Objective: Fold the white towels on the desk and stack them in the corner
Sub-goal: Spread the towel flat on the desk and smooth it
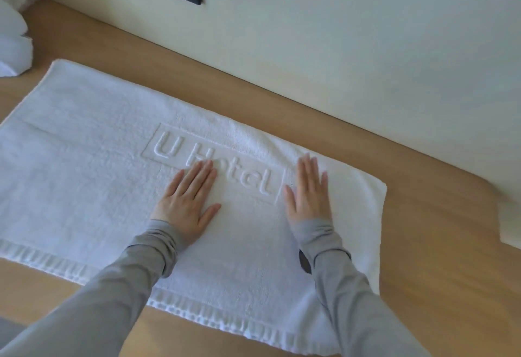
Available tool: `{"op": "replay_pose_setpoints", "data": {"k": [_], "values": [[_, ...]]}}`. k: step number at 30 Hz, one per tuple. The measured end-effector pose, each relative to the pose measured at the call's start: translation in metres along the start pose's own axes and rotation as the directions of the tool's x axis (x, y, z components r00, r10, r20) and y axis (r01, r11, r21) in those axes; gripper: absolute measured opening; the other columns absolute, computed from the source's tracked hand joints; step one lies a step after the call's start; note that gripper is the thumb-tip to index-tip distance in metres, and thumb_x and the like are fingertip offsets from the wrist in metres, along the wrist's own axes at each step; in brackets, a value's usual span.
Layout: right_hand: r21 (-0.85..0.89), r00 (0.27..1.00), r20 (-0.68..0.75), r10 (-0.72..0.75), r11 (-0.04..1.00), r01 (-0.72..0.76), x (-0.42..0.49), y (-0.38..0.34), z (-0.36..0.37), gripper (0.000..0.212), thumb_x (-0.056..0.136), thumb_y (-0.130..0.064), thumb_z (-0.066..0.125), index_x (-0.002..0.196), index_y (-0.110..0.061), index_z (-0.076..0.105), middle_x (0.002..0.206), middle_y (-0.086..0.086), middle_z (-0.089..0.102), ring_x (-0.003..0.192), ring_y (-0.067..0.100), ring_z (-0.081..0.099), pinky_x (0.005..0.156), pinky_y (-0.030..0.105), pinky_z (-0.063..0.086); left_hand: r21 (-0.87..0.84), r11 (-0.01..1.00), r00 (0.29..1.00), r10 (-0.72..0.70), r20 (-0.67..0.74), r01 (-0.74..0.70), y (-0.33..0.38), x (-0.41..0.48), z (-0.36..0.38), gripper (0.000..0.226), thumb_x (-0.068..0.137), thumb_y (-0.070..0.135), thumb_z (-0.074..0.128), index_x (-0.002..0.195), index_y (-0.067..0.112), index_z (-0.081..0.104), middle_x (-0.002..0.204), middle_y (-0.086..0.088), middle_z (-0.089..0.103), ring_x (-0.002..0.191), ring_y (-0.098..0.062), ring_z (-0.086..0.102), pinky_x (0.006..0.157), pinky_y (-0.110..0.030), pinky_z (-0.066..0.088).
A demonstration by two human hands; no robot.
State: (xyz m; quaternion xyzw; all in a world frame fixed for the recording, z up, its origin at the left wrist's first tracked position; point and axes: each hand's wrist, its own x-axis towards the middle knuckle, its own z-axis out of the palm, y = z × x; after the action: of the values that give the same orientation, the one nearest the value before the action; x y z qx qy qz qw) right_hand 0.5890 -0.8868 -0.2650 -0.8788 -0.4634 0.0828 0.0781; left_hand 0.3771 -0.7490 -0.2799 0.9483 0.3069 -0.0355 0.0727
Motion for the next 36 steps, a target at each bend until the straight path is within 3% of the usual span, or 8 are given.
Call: {"op": "replay_pose_setpoints", "data": {"k": [3, 7, 12, 16, 19, 26, 32, 36], "values": [[-0.015, 0.949, 0.066, -0.308, 0.951, 0.309, 0.028, -0.068, 0.021, 0.056, 0.098, -0.029, 0.031, 0.149, -0.010, 0.015, 0.157, 0.005, 0.010, 0.146, 0.020, 0.005, 0.118, 0.042, -0.002, -0.007, 1.000, 1.000, 0.013, -0.004, -0.013, -0.001, 0.001, 0.001, 0.070, 0.094, 0.052, 0.011, 0.145, 0.007, 0.028, 0.153, -0.008, 0.025, 0.142, -0.023, 0.020, 0.115, -0.039, 0.012], [-0.033, 0.921, 0.090, -0.380, 0.923, 0.384, 0.045, -0.063, 0.027, 0.055, 0.095, -0.033, 0.024, 0.146, -0.013, 0.027, 0.155, 0.001, 0.021, 0.144, 0.018, 0.015, 0.118, 0.047, 0.009, -0.007, 1.000, 1.000, 0.014, -0.009, -0.014, -0.003, 0.002, 0.003, 0.069, 0.095, 0.052, 0.015, 0.145, 0.008, 0.030, 0.153, -0.007, 0.026, 0.142, -0.021, 0.021, 0.116, -0.038, 0.013], [-0.131, 0.999, 0.038, -0.017, 0.991, 0.022, 0.036, 0.069, 0.006, 0.069, 0.090, -0.047, 0.005, 0.148, -0.012, 0.021, 0.156, 0.003, 0.018, 0.145, 0.017, 0.011, 0.118, 0.044, 0.007, -0.004, 1.000, 1.000, 0.003, -0.018, -0.003, -0.004, 0.002, 0.008, 0.069, 0.094, 0.052, 0.017, 0.147, 0.011, 0.024, 0.155, -0.002, 0.018, 0.144, -0.017, 0.014, 0.117, -0.037, 0.009], [-0.249, 0.974, 0.029, 0.226, 0.945, -0.211, 0.015, 0.132, -0.014, 0.079, 0.084, -0.052, -0.009, 0.149, -0.013, 0.011, 0.158, -0.002, 0.003, 0.144, 0.011, -0.004, 0.117, 0.043, -0.008, -0.010, 1.000, 1.000, -0.011, -0.011, 0.011, -0.001, 0.002, 0.006, 0.069, 0.093, 0.052, 0.015, 0.147, 0.010, 0.023, 0.155, -0.003, 0.020, 0.144, -0.018, 0.016, 0.116, -0.039, 0.011], [-0.253, 0.979, -0.038, 0.198, 0.946, -0.201, 0.015, 0.105, -0.017, 0.077, 0.084, -0.050, -0.004, 0.149, -0.009, 0.008, 0.158, 0.003, 0.001, 0.145, 0.017, -0.005, 0.115, 0.042, -0.015, -0.015, 0.999, 0.999, -0.036, -0.013, 0.035, 0.005, 0.001, 0.003, 0.072, 0.093, 0.054, 0.006, 0.147, 0.008, 0.020, 0.155, -0.004, 0.019, 0.144, -0.020, 0.014, 0.116, -0.040, 0.010], [-0.079, 0.975, 0.077, -0.209, 0.974, 0.215, -0.010, 0.011, 0.013, 0.060, 0.095, -0.040, 0.021, 0.147, -0.010, 0.021, 0.156, 0.003, 0.014, 0.145, 0.020, 0.006, 0.118, 0.046, 0.007, -0.131, 0.986, 0.994, 0.096, -0.053, -0.102, 0.086, 0.016, 0.001, 0.067, 0.095, 0.048, 0.015, 0.143, 0.005, 0.032, 0.151, -0.011, 0.028, 0.140, -0.029, 0.026, 0.113, -0.047, 0.026], [-0.066, 0.995, 0.006, 0.103, 0.993, -0.103, -0.006, 0.090, 0.006, 0.055, 0.100, -0.029, 0.025, 0.149, -0.015, 0.006, 0.158, -0.002, 0.001, 0.145, 0.012, -0.005, 0.117, 0.039, -0.008, -0.047, 0.995, 0.996, 0.084, -0.024, -0.085, 0.108, 0.022, 0.014, 0.065, 0.093, 0.047, 0.023, 0.143, 0.008, 0.034, 0.152, -0.007, 0.028, 0.140, -0.025, 0.026, 0.113, -0.045, 0.021], [0.035, 0.971, -0.051, 0.233, 0.972, -0.231, 0.002, 0.125, -0.012, 0.050, 0.101, -0.023, 0.029, 0.148, -0.007, 0.020, 0.156, 0.009, 0.016, 0.145, 0.021, 0.012, 0.118, 0.037, 0.006, -0.046, 0.995, 0.996, 0.091, -0.025, -0.092, 0.108, 0.023, 0.017, 0.065, 0.093, 0.048, 0.023, 0.145, 0.009, 0.031, 0.154, -0.006, 0.024, 0.142, -0.024, 0.022, 0.113, -0.044, 0.018]]}}
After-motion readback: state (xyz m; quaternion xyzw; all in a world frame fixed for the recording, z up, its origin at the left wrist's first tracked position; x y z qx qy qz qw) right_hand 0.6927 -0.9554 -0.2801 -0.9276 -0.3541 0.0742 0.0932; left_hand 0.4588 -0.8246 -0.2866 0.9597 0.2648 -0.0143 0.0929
